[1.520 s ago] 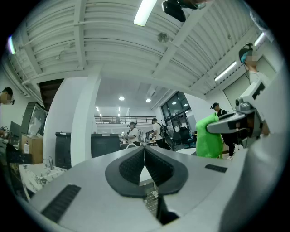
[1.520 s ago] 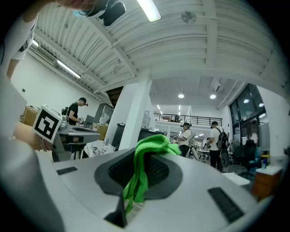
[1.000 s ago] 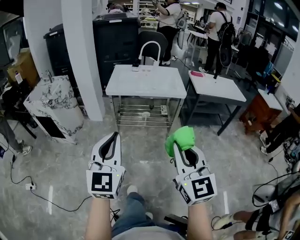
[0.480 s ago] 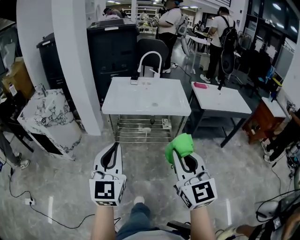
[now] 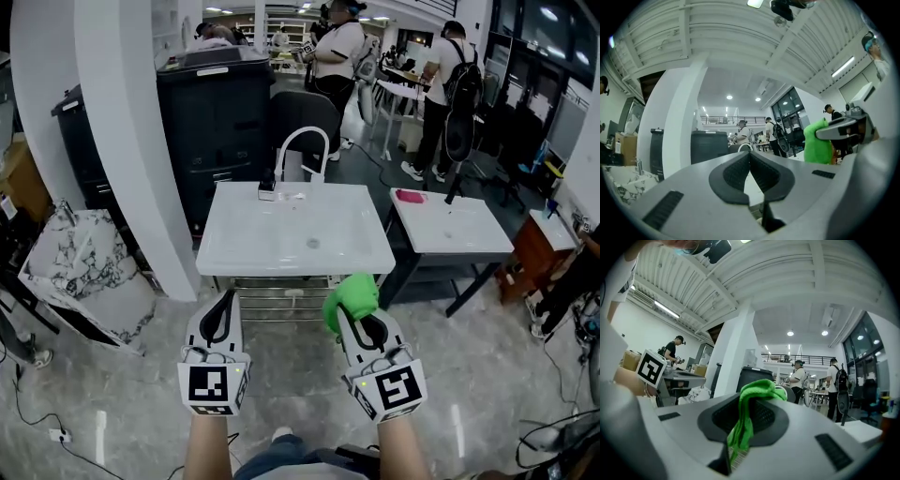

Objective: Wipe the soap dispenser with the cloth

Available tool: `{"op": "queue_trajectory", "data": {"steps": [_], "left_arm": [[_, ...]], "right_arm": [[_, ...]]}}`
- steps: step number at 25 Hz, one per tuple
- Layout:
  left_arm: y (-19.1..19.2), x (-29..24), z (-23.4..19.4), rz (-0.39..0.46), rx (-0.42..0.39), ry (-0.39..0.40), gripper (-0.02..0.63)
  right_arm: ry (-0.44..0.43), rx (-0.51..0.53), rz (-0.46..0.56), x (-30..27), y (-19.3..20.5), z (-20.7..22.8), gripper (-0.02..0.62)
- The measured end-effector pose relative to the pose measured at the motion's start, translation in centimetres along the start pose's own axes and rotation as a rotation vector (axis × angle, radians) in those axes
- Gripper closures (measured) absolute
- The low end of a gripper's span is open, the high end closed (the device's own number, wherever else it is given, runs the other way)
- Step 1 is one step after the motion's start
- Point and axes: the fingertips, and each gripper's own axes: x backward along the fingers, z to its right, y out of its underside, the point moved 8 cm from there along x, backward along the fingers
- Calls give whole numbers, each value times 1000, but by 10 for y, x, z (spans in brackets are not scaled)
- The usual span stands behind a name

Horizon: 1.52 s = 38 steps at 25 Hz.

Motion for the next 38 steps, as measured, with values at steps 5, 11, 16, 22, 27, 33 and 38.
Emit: {"op": "queue_trajectory", "data": {"steps": [5, 11, 16, 22, 27, 33, 38], "left_arm": [[9, -39, -18, -8, -3, 12, 591], [30, -81, -38, -38, 11, -5, 591], [41, -122, -58, -36, 20, -46, 591], [56, -195, -77, -53, 12, -55, 591], [71, -270, -94, -75, 35, -43, 591], [89, -347, -111, -84, 96, -62, 587], [105, -393, -119, -98, 132, 13, 327]], "right_arm": [[6, -8, -11, -38, 10, 16, 546], [10, -26, -24, -87, 26, 42, 546], [-2, -44, -31, -135, 41, 65, 546], [-35, -58, -30, -207, 57, 105, 546], [-54, -72, -37, -273, 72, 147, 546], [-64, -89, -50, -340, 90, 195, 546], [-92, -89, -76, -377, 102, 214, 546]]}}
